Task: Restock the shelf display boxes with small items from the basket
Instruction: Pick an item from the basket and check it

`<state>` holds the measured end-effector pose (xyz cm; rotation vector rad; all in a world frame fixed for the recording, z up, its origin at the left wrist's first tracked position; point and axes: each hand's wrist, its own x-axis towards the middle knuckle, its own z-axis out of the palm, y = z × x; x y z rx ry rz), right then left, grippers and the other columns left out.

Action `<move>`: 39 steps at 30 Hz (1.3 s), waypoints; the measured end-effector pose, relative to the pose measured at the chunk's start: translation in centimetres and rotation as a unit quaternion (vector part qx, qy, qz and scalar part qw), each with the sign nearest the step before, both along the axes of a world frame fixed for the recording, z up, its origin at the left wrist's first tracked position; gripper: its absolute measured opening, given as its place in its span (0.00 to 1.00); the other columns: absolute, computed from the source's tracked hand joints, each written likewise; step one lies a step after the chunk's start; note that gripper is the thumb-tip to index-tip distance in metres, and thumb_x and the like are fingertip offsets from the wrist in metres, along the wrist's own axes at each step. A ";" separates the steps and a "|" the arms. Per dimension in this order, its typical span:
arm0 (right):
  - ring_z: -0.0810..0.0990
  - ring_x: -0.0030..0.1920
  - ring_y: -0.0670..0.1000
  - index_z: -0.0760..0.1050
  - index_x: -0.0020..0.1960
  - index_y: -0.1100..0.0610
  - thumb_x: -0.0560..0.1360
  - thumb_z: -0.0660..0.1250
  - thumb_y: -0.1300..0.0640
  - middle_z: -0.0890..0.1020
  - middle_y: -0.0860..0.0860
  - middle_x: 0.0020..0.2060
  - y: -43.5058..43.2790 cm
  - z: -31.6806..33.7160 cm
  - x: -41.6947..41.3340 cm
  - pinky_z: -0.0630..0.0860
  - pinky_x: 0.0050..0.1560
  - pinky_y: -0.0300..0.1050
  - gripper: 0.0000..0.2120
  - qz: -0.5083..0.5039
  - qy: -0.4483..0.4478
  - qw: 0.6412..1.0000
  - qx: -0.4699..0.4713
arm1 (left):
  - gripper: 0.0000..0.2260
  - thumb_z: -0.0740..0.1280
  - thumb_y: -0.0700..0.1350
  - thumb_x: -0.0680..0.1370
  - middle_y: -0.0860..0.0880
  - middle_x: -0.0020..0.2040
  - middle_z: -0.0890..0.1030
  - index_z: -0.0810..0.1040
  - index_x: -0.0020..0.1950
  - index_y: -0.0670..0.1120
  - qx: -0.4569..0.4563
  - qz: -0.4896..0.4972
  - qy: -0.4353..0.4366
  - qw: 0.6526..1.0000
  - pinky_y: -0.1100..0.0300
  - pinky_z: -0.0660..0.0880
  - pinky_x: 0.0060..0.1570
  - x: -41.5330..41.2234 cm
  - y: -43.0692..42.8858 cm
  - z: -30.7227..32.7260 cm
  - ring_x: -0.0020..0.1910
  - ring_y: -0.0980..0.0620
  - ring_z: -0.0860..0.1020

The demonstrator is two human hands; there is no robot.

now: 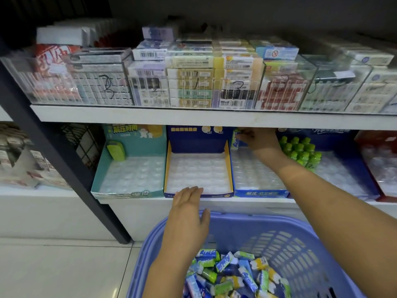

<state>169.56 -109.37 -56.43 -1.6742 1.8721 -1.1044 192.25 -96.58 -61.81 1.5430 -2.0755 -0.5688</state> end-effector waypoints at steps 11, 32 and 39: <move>0.80 0.54 0.55 0.79 0.55 0.62 0.74 0.64 0.68 0.82 0.57 0.53 1.6 -0.9 -0.3 0.74 0.59 0.47 0.11 0.017 0.065 0.998 0.007 | 0.22 0.61 0.47 0.80 0.57 0.75 0.61 0.62 0.74 0.52 -0.009 -0.004 0.013 1.000 0.68 0.49 0.70 0.0 0.1 -0.2 0.75 0.59 0.54; 0.76 0.57 0.55 0.73 0.63 0.56 0.72 0.71 0.58 0.78 0.54 0.58 22.8 -17.8 3.4 0.72 0.50 0.42 0.21 0.291 0.260 0.789 0.474 | 0.23 0.62 0.37 0.77 0.41 0.70 0.68 0.66 0.73 0.46 0.376 -0.211 -0.272 0.860 0.51 0.70 0.60 -1.1 9.6 -13.5 0.67 0.41 0.70; 0.76 0.60 0.56 0.71 0.63 0.56 0.64 0.77 0.49 0.76 0.53 0.59 24.0 -21.5 6.5 0.75 0.57 0.48 0.31 0.314 0.189 0.788 0.494 | 0.20 0.62 0.36 0.77 0.41 0.66 0.72 0.73 0.68 0.48 0.376 -0.244 -0.320 0.835 0.49 0.72 0.61 -1.3 9.6 -14.6 0.63 0.41 0.72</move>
